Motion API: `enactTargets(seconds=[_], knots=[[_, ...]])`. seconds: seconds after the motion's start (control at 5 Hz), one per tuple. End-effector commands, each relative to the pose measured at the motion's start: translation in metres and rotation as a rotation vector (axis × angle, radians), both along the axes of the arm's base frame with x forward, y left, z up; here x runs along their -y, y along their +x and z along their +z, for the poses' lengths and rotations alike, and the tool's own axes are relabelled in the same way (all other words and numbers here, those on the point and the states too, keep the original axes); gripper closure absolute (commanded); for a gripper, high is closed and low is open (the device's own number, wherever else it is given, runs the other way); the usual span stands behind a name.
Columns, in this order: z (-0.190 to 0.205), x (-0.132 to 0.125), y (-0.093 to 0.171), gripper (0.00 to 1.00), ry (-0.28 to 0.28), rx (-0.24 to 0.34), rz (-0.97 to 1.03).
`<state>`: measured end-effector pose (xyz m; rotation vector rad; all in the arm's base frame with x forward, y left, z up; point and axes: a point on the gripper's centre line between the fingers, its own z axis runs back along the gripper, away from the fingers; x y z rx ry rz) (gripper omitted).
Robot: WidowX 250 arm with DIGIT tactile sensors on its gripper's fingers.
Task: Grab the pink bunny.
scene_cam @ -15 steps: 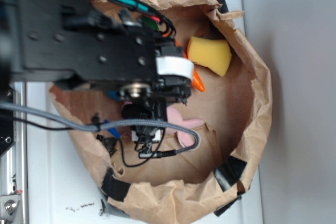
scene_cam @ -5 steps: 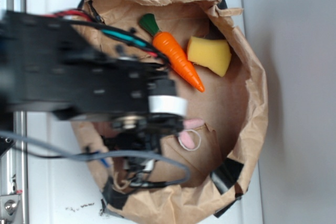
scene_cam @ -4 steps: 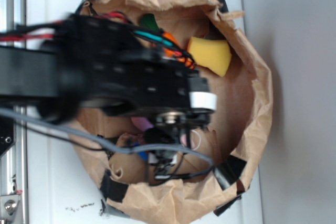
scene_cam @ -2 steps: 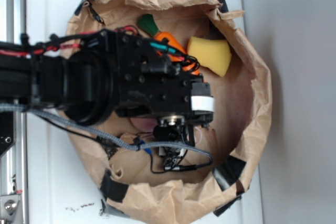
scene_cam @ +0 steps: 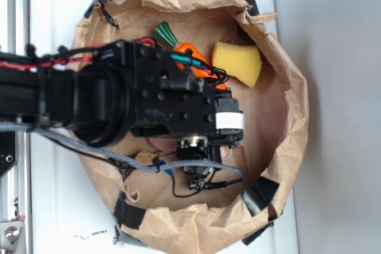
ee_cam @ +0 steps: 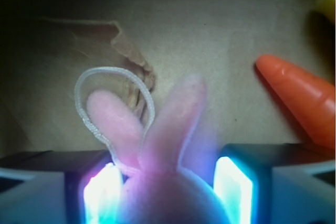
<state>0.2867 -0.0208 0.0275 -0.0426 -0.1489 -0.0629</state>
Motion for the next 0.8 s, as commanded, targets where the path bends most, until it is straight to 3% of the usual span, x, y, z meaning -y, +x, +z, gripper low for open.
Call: enactTargets(seconds=[0.0,0.4,0.6], knots=[[0.083,-0.013,0.005,1.00,-0.104,0.052,0.043],[0.130,-0.011,-0.024,1.00,-0.167,0.093,0.066],[0.127,-0.005,-0.034,1.00,-0.159,0.208,0.069]])
